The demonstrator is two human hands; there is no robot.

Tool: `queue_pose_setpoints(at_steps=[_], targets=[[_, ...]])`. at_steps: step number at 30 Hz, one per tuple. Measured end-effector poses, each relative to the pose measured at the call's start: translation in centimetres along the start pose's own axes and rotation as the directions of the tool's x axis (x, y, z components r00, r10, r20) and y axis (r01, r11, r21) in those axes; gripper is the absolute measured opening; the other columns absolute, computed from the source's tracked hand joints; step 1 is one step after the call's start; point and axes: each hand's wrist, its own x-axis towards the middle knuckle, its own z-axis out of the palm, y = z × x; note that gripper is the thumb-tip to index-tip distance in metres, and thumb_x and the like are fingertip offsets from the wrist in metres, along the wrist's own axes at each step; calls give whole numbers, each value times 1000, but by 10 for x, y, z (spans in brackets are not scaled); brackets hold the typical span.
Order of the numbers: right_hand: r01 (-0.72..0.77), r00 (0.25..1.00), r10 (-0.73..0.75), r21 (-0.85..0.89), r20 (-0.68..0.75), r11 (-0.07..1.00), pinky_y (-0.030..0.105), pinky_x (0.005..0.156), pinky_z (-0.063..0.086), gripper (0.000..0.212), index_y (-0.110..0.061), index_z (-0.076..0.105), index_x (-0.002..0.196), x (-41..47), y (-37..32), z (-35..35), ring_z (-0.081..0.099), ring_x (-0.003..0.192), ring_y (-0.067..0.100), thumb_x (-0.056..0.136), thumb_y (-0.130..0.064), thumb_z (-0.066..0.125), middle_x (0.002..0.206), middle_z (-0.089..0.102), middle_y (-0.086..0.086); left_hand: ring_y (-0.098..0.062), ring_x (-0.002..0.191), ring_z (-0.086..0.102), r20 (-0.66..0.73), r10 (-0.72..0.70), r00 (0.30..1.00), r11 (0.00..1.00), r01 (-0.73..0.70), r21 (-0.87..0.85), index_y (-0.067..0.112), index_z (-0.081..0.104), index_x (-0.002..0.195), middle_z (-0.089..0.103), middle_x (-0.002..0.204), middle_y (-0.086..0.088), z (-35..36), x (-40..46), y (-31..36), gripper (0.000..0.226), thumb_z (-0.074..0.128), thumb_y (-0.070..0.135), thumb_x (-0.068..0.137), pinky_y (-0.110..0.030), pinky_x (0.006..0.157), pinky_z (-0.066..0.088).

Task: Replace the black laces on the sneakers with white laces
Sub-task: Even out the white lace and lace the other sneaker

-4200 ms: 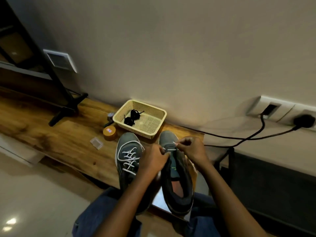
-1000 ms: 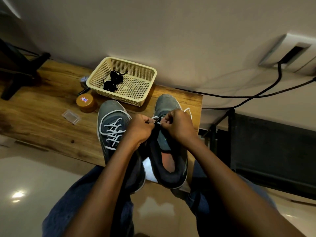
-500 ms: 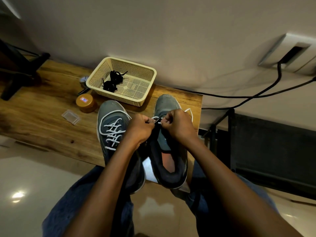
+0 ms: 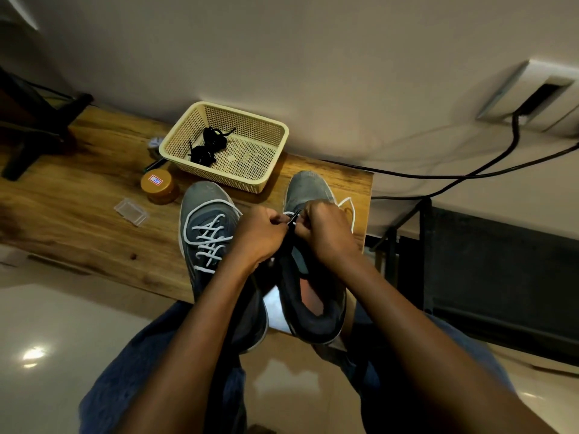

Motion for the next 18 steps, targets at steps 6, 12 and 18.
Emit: queue_pose_setpoints(at_steps=[6, 12, 18], targets=[[113, 993, -107, -216, 41, 970, 36, 73, 41, 15, 2, 60, 102, 1, -6, 1, 57, 95, 34, 91, -6, 54, 106, 58, 20, -21, 97, 66, 11, 19, 1000, 995, -20, 93, 17, 71, 111, 72, 105, -5, 0, -1, 2, 24, 58, 14, 91, -36, 90, 52], [64, 998, -61, -115, 30, 991, 40, 73, 39, 12, 2, 61, 88, 2, 0, 1, 57, 90, 37, 88, -7, 53, 98, 60, 23, -20, 88, 69, 21, 5, 1000, 1000, -5, 25, 20, 74, 104, 74, 95, -4, 0, -4, 1, 23, 57, 12, 91, -35, 83, 56], [122, 992, -111, -198, 63, 973, 40, 74, 40, 12, 1, 59, 97, 2, 3, 1, 57, 94, 37, 92, -5, 50, 105, 58, 22, -22, 91, 67, 12, 37, 999, 991, -38, 131, 21, 75, 101, 74, 95, -5, 1, -7, 4, 22, 57, 15, 89, -32, 82, 52]])
